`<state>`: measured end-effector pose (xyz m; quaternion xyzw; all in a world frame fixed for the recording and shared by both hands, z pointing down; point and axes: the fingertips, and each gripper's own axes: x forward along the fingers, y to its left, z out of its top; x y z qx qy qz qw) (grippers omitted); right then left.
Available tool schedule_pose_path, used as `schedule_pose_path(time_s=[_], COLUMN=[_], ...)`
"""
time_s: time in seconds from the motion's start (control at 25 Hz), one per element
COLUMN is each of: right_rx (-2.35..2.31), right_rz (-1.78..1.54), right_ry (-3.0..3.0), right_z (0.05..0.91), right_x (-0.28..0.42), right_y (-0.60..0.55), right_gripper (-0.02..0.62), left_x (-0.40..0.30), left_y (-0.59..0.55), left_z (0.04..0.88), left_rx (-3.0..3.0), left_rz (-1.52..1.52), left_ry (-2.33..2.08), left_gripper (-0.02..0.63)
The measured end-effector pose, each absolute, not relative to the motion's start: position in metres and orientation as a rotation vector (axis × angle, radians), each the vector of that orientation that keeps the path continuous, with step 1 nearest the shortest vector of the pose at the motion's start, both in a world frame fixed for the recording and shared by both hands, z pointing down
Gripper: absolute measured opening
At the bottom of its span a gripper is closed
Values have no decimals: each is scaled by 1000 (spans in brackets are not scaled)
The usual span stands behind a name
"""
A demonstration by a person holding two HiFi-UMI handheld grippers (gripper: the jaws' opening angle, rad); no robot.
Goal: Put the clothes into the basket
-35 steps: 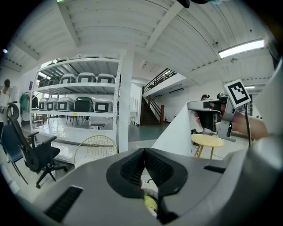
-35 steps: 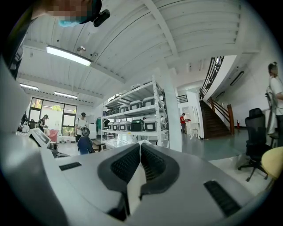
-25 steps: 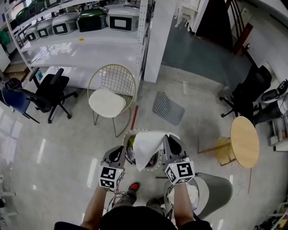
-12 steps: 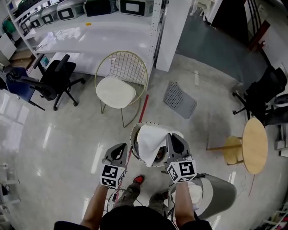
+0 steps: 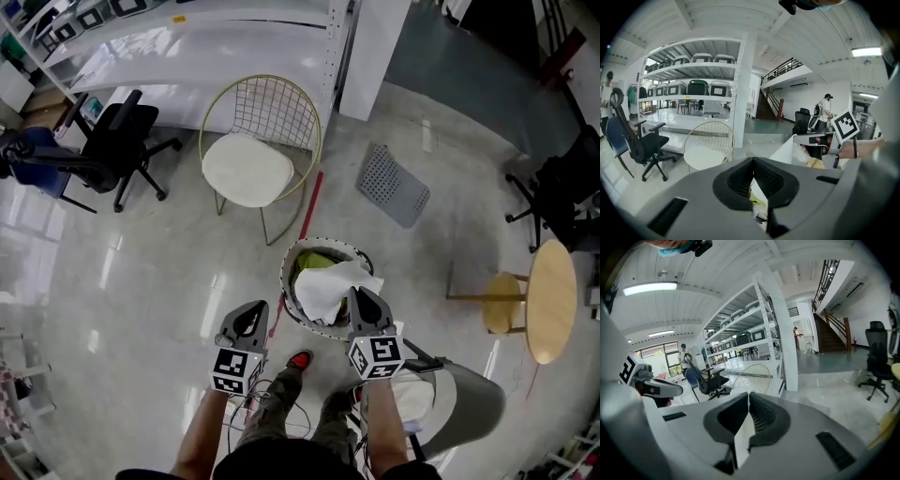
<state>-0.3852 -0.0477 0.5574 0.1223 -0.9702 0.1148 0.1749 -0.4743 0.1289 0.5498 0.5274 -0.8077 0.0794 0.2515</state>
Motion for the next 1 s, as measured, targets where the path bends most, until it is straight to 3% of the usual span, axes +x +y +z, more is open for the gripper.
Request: schedule_pose_path(time_s=[1.0], right_rx=[349], right_rz=[430], right_ry=[-2394], right_z=[833], right_x=[-388], right_y=[-40], right_gripper=[31], left_x=[-471], left_y=[118], left_z=[733], left_rx=[1381], left_rz=[295], left_ry=[-2023], left_gripper=[8])
